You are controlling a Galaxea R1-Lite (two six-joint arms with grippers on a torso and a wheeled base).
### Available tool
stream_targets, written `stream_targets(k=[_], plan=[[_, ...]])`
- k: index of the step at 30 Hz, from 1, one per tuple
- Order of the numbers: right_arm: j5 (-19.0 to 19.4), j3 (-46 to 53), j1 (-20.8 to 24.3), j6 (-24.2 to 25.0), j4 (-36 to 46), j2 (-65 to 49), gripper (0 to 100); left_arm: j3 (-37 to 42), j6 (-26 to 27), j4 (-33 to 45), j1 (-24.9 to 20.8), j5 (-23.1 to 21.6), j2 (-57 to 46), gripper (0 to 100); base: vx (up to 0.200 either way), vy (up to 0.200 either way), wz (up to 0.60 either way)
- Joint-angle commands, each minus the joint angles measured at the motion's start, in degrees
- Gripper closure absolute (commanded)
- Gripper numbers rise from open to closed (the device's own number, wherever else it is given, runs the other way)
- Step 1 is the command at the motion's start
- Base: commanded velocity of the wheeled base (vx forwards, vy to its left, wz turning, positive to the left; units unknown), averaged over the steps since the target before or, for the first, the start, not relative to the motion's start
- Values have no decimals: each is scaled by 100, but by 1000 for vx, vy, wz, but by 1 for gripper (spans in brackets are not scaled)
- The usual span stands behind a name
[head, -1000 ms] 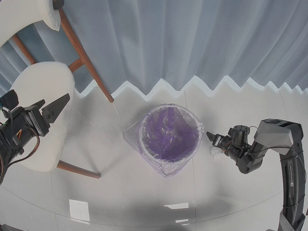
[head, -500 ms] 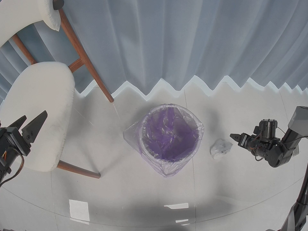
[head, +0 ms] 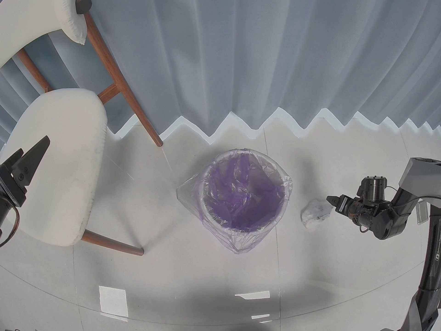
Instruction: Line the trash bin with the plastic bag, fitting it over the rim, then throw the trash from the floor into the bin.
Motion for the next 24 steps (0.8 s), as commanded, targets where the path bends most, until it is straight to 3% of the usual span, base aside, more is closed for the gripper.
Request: stream_targets(k=[1,9,24], plan=[[-14,-193,-28,1,-1,357,0,-22,-7,-3,-5,-5,0,0,0,0,0],[-225,-431,-37,1,34,647,0,-13,-16,-3,-5,-5,62,0,0,0,0],[-234,-1266,68,36,166,1465,0,-163,-34,-12,-5,-5,194,0,0,0,0]])
